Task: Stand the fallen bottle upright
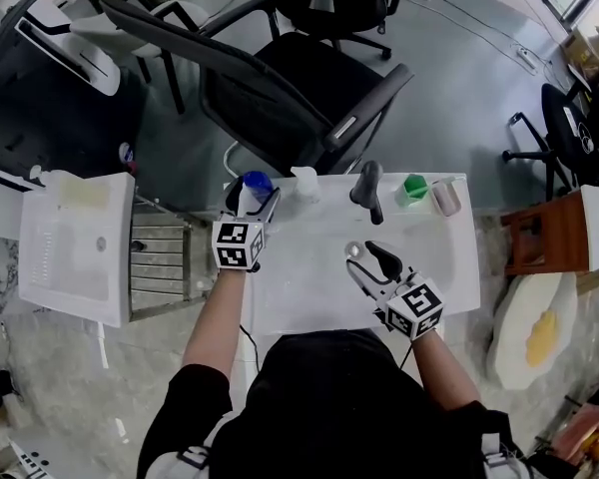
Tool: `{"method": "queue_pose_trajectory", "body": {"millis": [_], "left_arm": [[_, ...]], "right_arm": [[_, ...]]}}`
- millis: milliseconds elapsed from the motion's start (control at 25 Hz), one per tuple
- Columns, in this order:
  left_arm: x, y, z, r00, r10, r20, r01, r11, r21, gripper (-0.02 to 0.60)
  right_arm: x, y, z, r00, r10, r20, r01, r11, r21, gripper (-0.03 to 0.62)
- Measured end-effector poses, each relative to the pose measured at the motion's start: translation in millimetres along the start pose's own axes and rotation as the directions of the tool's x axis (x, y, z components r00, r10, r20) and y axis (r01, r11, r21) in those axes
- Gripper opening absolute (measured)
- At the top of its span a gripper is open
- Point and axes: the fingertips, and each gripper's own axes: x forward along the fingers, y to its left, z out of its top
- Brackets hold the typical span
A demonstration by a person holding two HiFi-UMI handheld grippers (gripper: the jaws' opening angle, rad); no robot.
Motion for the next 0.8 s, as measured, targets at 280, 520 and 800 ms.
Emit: {"method": "queue_pose_trajectory", "body": {"millis": [280,520,800], "left_arm": [[-15,-6,11,1.0,0.02,0.022,-0.021,0.999,0.038,0.372],[-45,-11,23,0.997,0.056,0.055,-0.057,0.998,0.013,0.377],[-79,-40,37,0.989,0.103,0.107,-0.102,0.995,-0.013,0.377]], "right_arm": [[-4,0,6,1.0,-0.009,0.025,0.009,1.0,-0.015,0.235],[-4,-2,15,0.997,-0.032,0.073,0.036,0.998,-0.049,0.202],[-15,-7,38,0.99,-0.045,0.137,0.06,0.993,-0.103,0.146]]}}
